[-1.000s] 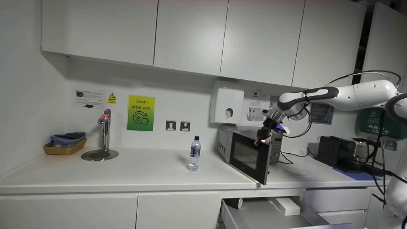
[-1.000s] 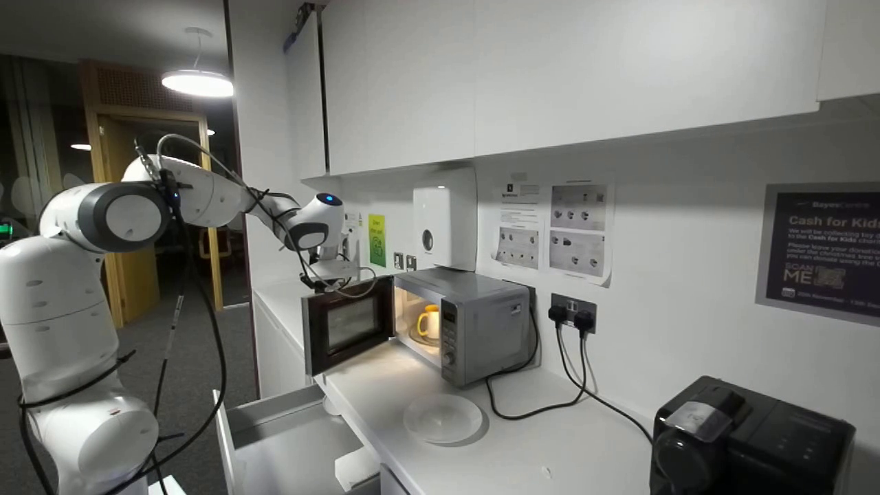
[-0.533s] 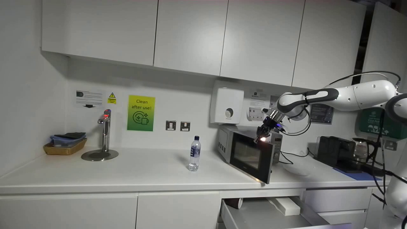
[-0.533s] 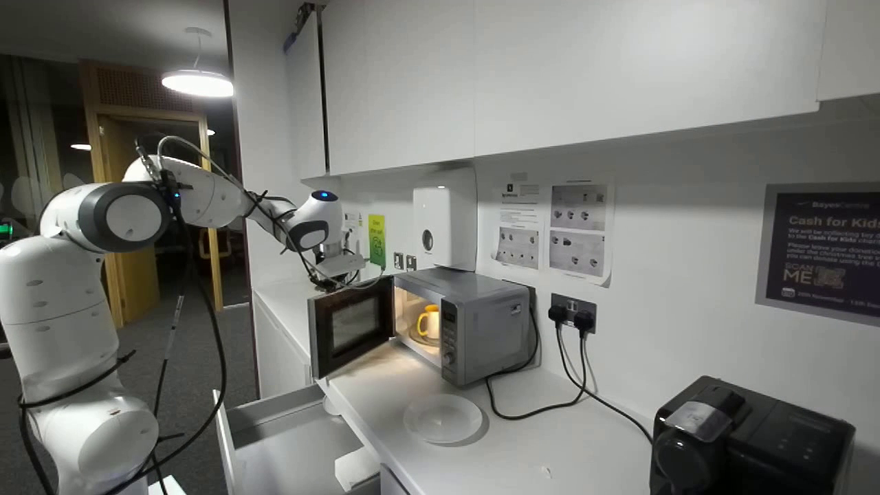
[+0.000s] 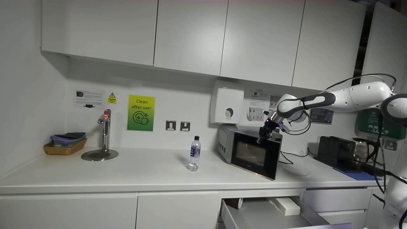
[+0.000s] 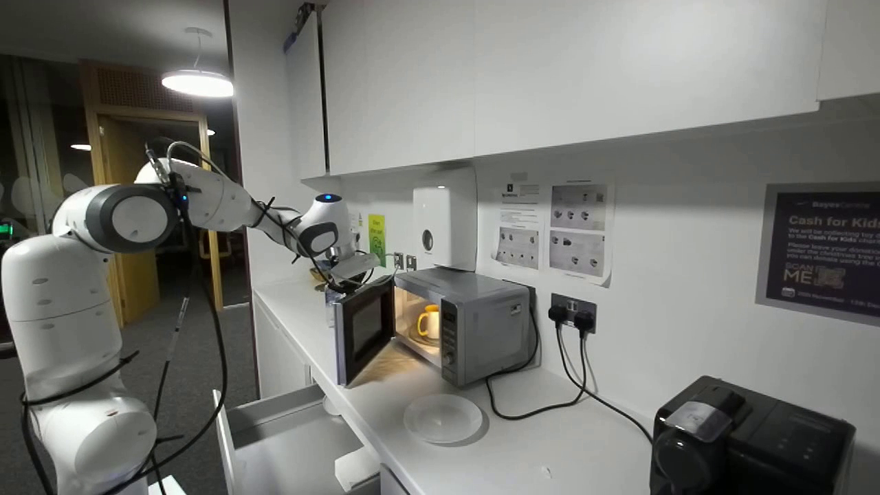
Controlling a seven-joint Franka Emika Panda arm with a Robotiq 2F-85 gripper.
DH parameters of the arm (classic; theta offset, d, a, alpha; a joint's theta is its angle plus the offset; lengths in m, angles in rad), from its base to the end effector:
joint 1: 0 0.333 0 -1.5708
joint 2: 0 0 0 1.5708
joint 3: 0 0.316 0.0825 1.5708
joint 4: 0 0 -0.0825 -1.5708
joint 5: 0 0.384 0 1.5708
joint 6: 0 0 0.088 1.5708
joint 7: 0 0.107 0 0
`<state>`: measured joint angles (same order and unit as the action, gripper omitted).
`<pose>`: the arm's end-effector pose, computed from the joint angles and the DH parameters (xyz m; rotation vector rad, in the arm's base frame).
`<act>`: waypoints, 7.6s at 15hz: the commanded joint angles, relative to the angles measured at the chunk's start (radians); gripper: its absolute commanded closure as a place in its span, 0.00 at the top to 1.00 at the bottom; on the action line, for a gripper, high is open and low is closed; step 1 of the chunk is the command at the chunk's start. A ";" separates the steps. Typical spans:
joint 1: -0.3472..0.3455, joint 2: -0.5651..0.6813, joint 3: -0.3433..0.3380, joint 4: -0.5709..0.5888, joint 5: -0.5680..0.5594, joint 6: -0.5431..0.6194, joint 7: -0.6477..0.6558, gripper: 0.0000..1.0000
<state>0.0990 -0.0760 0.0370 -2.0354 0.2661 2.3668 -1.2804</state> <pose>0.5625 0.0806 0.5222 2.4407 1.7881 0.7069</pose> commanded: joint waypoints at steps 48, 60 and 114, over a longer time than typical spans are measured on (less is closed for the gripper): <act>-0.169 0.281 -0.064 0.200 -0.285 0.430 0.576 0.00; -0.165 0.317 -0.069 0.231 -0.086 0.472 0.452 0.00; -0.107 -0.099 -0.087 0.033 0.126 -0.253 0.223 1.00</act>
<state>-0.0196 -0.1500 -0.0305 -1.9965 0.4277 2.1545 -1.0571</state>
